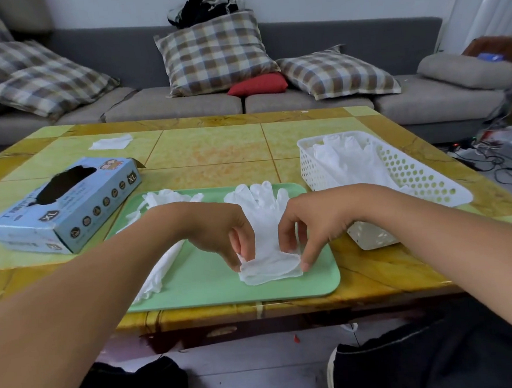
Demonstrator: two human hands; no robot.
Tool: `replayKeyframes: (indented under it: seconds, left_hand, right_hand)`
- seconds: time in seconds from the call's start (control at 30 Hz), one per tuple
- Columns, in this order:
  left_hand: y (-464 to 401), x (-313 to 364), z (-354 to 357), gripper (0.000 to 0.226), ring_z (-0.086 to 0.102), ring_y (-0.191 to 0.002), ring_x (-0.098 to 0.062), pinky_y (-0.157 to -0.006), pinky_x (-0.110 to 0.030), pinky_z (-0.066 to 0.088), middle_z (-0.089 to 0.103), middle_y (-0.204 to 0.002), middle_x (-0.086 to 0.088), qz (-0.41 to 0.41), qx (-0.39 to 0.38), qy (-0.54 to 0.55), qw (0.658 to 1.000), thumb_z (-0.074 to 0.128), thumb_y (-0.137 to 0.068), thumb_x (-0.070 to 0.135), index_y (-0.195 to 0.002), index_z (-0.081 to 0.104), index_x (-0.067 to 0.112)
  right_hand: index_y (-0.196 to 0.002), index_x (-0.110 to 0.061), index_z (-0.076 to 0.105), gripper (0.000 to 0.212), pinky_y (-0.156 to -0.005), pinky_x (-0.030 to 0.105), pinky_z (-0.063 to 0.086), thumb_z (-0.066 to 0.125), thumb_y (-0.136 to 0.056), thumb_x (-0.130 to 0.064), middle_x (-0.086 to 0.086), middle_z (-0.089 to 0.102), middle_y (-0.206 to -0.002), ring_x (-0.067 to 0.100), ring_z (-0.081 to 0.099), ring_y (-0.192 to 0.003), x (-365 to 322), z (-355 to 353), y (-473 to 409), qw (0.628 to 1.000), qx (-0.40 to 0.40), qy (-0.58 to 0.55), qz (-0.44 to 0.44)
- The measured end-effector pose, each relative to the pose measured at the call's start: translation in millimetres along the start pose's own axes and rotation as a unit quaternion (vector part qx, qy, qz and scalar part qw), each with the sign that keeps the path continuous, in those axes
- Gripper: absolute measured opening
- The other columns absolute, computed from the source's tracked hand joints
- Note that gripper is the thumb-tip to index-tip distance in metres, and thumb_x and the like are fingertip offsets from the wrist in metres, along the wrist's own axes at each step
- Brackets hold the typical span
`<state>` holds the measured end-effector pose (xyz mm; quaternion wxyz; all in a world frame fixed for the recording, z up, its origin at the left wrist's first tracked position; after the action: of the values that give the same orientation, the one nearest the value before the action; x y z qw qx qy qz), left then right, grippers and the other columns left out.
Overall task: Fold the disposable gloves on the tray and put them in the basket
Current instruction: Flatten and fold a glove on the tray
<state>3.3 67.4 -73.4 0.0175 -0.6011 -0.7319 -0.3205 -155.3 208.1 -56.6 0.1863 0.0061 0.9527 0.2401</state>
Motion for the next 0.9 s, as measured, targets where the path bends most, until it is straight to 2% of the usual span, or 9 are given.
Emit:
replayKeyframes:
  seconds: [0.23,0.33,0.47,0.6,0.63,0.7,0.8,0.83,0.9]
  left_hand:
    - [8,16,13,0.051,0.058,-0.097,0.002,-0.092,-0.022,0.049,0.063,-0.103,0.019,-0.005,0.031,-0.078,0.996,0.084,-0.067,0.062,-0.105,0.067,0.032]
    - [7,17,21,0.047,0.055,-0.096,-0.002,-0.088,-0.023,0.048,0.058,-0.101,0.017,0.013,0.054,-0.104,0.993,0.081,-0.073,0.059,-0.104,0.064,0.029]
    - [5,16,28,0.032,0.055,-0.096,-0.006,-0.089,-0.026,0.048,0.057,-0.100,0.015,0.025,0.078,-0.130,0.988,0.075,-0.082,0.044,-0.105,0.064,0.024]
    - [11,13,12,0.018,0.060,-0.089,-0.004,-0.087,-0.029,0.051,0.068,-0.099,0.009,0.032,0.105,-0.088,0.990,0.068,-0.089,0.027,-0.104,0.071,0.017]
    - [15,12,2,0.015,0.062,-0.086,-0.002,-0.084,-0.031,0.051,0.070,-0.095,0.010,0.037,0.136,-0.034,0.989,0.066,-0.090,0.026,-0.099,0.072,0.017]
    - [26,9,-18,0.020,0.064,-0.083,0.000,-0.083,-0.031,0.047,0.070,-0.087,0.013,0.064,0.202,0.160,0.964,0.058,-0.089,0.032,-0.092,0.071,0.017]
    - [40,8,-42,0.062,0.065,-0.113,-0.014,-0.099,-0.035,0.049,0.071,-0.119,0.004,0.136,0.223,0.401,0.878,0.065,-0.080,0.062,-0.120,0.066,0.015]
    - [42,13,-46,0.071,0.065,-0.116,-0.018,-0.097,-0.034,0.052,0.070,-0.124,0.000,0.154,0.239,0.418,0.863,0.074,-0.074,0.063,-0.126,0.065,0.015]
    - [41,25,-52,0.056,0.070,-0.105,-0.021,-0.087,-0.033,0.055,0.073,-0.117,-0.006,0.153,0.311,0.448,0.824,0.082,-0.078,0.041,-0.124,0.067,0.012]
  right_hand:
    - [-0.102,-0.027,0.069,0.043,-0.081,0.028,0.057,0.093,-0.068,-0.036,-0.014,0.068,-0.101,0.010,0.066,-0.094,-2,9,0,0.999,0.017,0.029,-0.022]
    - [-0.099,-0.023,0.069,0.036,-0.071,0.022,0.051,0.089,-0.072,-0.036,-0.010,0.065,-0.095,0.011,0.062,-0.087,-2,21,-7,0.996,0.050,0.064,-0.036]
    - [-0.087,-0.017,0.071,0.011,-0.065,0.031,0.049,0.076,-0.077,-0.020,-0.001,0.067,-0.082,0.010,0.056,-0.069,-4,28,-16,0.993,0.082,0.067,-0.061]
    - [-0.081,-0.017,0.072,0.005,-0.058,0.027,0.039,0.070,-0.084,-0.020,0.000,0.062,-0.071,0.009,0.048,-0.063,-1,11,-13,0.987,0.103,-0.107,-0.061]
    - [-0.077,-0.016,0.069,0.006,-0.058,0.025,0.037,0.068,-0.081,-0.021,-0.001,0.057,-0.069,0.010,0.047,-0.063,0,4,-11,0.971,0.127,-0.192,-0.065]
    - [-0.077,-0.009,0.060,0.009,-0.060,0.025,0.038,0.060,-0.075,-0.018,0.000,0.052,-0.069,0.012,0.046,-0.064,-2,-9,-8,0.892,0.159,-0.416,-0.080]
    - [-0.113,-0.010,0.047,0.040,-0.061,0.027,0.043,0.053,-0.074,-0.019,0.006,0.050,-0.081,0.016,0.049,-0.065,-11,-35,-3,0.760,0.163,-0.620,-0.110]
    - [-0.118,-0.013,0.045,0.046,-0.061,0.028,0.043,0.053,-0.074,-0.021,0.006,0.051,-0.085,0.017,0.049,-0.067,-14,-46,-2,0.741,0.171,-0.639,-0.115]
    - [-0.122,-0.015,0.049,0.049,-0.066,0.031,0.040,0.054,-0.075,-0.024,0.007,0.052,-0.090,0.019,0.047,-0.073,-22,-60,2,0.732,0.191,-0.644,-0.111]
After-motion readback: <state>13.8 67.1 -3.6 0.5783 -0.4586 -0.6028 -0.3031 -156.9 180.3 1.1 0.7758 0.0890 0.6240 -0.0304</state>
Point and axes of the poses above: each hand's wrist, its own y-axis away from the middle knuckle, its own z-axis out of the palm, x = y × z, the point moved 1 cm from there along -y, towards the middle knuckle
